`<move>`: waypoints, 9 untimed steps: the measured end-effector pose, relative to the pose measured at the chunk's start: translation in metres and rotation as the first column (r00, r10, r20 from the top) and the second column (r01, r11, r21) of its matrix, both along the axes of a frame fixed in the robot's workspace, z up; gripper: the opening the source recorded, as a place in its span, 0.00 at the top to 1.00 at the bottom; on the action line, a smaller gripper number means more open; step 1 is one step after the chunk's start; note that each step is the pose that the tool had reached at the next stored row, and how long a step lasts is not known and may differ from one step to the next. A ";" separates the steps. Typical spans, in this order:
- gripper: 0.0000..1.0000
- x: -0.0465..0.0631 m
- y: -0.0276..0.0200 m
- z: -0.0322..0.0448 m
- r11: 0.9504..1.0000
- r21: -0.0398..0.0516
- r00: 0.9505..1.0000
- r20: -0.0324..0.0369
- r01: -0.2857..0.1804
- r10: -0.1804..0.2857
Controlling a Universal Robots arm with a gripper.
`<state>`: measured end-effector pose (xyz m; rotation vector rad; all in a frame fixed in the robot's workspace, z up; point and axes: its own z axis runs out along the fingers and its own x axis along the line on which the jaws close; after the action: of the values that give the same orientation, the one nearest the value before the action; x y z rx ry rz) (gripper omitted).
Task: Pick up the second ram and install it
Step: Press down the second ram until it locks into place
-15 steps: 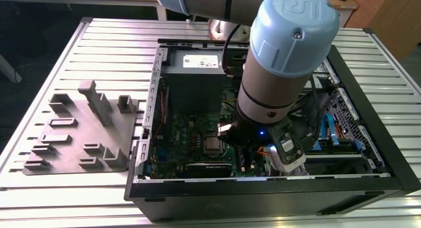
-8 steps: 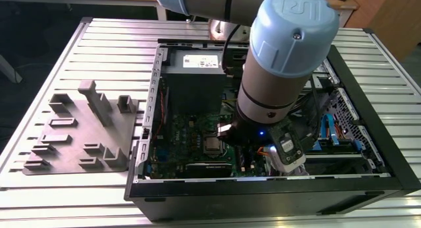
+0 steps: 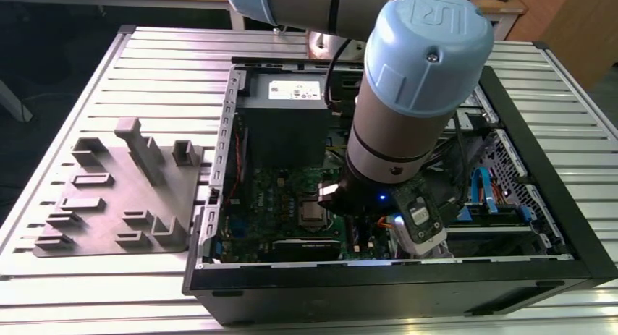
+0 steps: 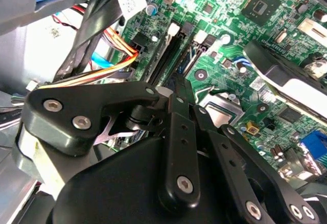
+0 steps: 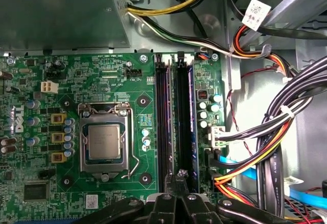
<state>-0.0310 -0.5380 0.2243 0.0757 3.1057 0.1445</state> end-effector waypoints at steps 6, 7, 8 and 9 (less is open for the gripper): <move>0.93 0.000 0.0000 -0.0027 1.000 0.000 1.000 0.000 0.000 0.000; 0.93 0.000 0.0000 -0.0028 1.000 0.000 1.000 0.000 0.000 0.000; 0.93 0.000 0.0000 -0.0031 1.000 0.000 1.000 0.000 0.000 0.000; 0.93 0.000 0.0000 -0.0038 1.000 0.000 1.000 0.000 0.000 0.000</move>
<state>-0.0310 -0.5380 0.2205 0.0757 3.1057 0.1443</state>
